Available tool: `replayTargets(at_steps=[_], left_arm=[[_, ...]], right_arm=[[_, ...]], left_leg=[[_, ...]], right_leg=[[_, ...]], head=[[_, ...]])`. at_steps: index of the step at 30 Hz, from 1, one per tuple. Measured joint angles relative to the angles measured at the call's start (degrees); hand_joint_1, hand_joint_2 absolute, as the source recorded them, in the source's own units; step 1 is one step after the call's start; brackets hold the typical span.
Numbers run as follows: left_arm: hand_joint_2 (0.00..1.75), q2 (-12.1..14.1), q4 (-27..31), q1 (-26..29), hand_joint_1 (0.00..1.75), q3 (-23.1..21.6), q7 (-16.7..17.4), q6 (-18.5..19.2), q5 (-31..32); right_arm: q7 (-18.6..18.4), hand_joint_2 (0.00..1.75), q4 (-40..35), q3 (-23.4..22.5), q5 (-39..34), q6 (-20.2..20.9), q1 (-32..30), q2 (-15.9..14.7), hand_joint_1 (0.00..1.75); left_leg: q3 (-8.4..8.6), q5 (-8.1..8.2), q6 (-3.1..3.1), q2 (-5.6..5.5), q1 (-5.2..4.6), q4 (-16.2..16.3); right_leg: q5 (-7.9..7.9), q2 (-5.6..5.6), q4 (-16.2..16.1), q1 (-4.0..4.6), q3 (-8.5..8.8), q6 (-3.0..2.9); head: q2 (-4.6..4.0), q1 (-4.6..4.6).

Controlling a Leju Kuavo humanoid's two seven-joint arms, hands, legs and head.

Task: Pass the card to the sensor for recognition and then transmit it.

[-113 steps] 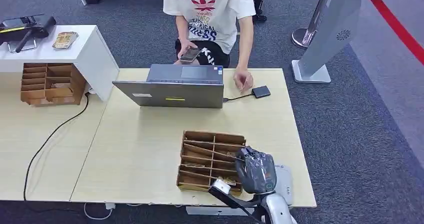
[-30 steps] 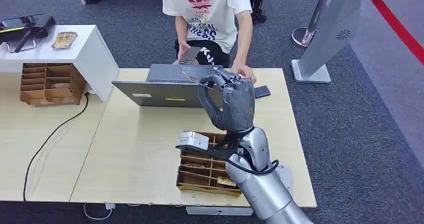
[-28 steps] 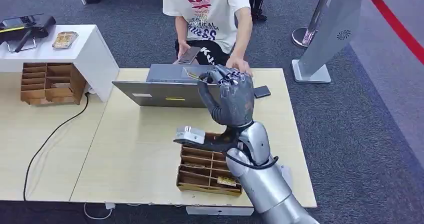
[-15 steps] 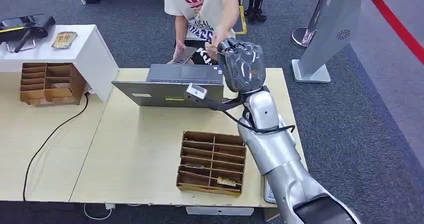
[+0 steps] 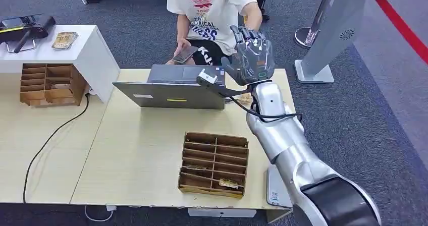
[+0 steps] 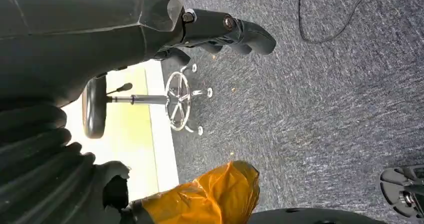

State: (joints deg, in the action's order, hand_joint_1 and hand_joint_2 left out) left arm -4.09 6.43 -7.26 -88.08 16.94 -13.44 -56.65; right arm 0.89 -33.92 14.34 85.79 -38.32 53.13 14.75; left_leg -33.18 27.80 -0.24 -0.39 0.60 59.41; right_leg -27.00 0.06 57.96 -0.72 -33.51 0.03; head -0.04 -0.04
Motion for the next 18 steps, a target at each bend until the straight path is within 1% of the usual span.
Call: replayTargets(at_steps=[1, 2, 4, 6, 7, 8, 9, 10, 11, 12, 13, 18], left_arm=[[1.75, 0.0, 0.0, 0.0, 0.0, 0.0, 0.0, 0.0, 0.0], [1.75, 0.0, 0.0, 0.0, 0.0, 0.0, 0.0, 0.0, -0.1], [1.75, 0.0, 0.0, 0.0, 0.0, 0.0, 0.0, 0.0, -0.4], [1.75, 0.0, 0.0, 0.0, 0.0, 0.0, 0.0, -0.1, -1.1], [1.75, 0.0, 0.0, 0.0, 0.0, 0.0, 0.0, -0.1, -1.4], [1.75, 0.0, 0.0, 0.0, 0.0, 0.0, 0.0, -0.2, -1.9], [1.75, 0.0, 0.0, 0.0, 0.0, 0.0, 0.0, -0.4, -2.5], [1.75, -0.1, 0.0, 0.0, 0.0, 0.0, -0.1, -0.5, -2.9], [1.75, -0.1, 0.0, 0.0, 0.0, 0.0, -0.1, -0.6, -3.4], [1.75, -0.1, 0.0, 0.1, 0.0, 0.0, -0.1, -0.7, -3.8], [1.75, -0.1, 0.0, 0.1, 0.0, 0.0, -0.1, -0.9, -4.2], [1.75, -0.5, 0.0, 0.2, 0.0, 0.0, 0.0, -1.9, -5.9]], right_arm=[[0.6, 0.0, 0.0, 0.0, -0.7, 0.0, 0.0, 0.0, 0.0], [2.5, 0.0, 0.0, -0.1, -2.8, 0.0, -0.1, 0.0, 0.0], [4.9, 0.0, -0.7, -0.3, -5.6, 0.0, -0.5, 0.0, 0.0], [9.0, 0.0, -2.1, -1.3, -11.3, 0.0, -1.3, 0.4, 0.0], [12.7, 0.0, -2.9, -2.1, -14.8, 0.0, -1.9, 0.8, 0.0], [15.6, 0.0, -3.6, -2.9, -20.2, 0.0, -2.5, 1.4, 0.0], [19.1, 0.0, -4.8, -3.3, -27.5, 0.4, -3.5, 2.0, 0.0], [21.2, 0.0, -6.5, -3.3, -34.2, 1.8, -4.9, 2.3, 0.0], [22.2, 0.0, -9.4, -3.2, -43.9, 5.5, -6.8, 2.9, 0.0], [22.3, 0.0, -13.0, -2.9, -52.4, 9.7, -9.0, 3.3, 0.0], [22.4, 0.0, -16.2, -2.5, -58.8, 12.5, -11.2, 3.5, 0.0], [22.8, 0.0, -31.3, 1.3, -77.1, 24.5, -21.6, 3.3, 0.0]], left_leg=[[0.0, 0.0, 0.0, 0.0, 0.0, 0.0], [0.0, 0.0, 0.0, 0.0, 0.0, 0.0], [0.0, 0.0, 0.0, 0.0, 0.0, 0.0], [0.0, 0.0, 0.0, 0.0, 0.0, 0.0], [0.0, 0.0, 0.0, 0.0, 0.0, 0.0], [0.01, 0.0, 0.0, 0.01, 0.0, 0.0], [0.01, 0.0, 0.0, 0.0, 0.01, 0.0], [0.01, 0.0, 0.0, -0.02, 0.01, 0.0], [0.0, 0.0, 0.0, -0.04, 0.01, 0.0], [0.0, 0.0, 0.0, -0.04, 0.01, 0.0], [-0.02, 0.0, 0.0, -0.03, 0.0, 0.0], [-0.04, 0.06, 0.0, -0.02, 0.0, 0.0]], right_leg=[[0.0, 0.0, 0.0, 0.0, 0.0, 0.0], [0.0, 0.0, 0.0, 0.0, -0.01, 0.0], [0.0, 0.0, 0.0, 0.0, 0.0, 0.0], [0.0, 0.0, 0.0, 0.0, 0.01, 0.0], [0.0, 0.01, 0.0, 0.0, 0.01, 0.0], [0.0, 0.01, 0.0, 0.0, 0.0, 0.0], [0.0, 0.0, 0.0, 0.0, 0.01, 0.0], [0.0, -0.02, 0.0, 0.0, 0.01, 0.0], [-0.01, -0.03, 0.0, 0.01, 0.01, 0.0], [-0.01, -0.03, 0.0, 0.01, 0.0, 0.0], [-0.01, -0.03, 0.0, 0.01, -0.01, 0.01], [-0.06, -0.02, 0.0, 0.0, -0.05, 0.04]], head=[[0.0, 0.0], [0.0, 0.0], [0.0, 0.0], [0.0, 0.02], [0.0, -0.02], [0.0, 0.0], [0.0, 0.0], [0.0, 0.02], [0.0, 0.0], [0.0, 0.0], [0.0, 0.0], [0.0, -0.02]])
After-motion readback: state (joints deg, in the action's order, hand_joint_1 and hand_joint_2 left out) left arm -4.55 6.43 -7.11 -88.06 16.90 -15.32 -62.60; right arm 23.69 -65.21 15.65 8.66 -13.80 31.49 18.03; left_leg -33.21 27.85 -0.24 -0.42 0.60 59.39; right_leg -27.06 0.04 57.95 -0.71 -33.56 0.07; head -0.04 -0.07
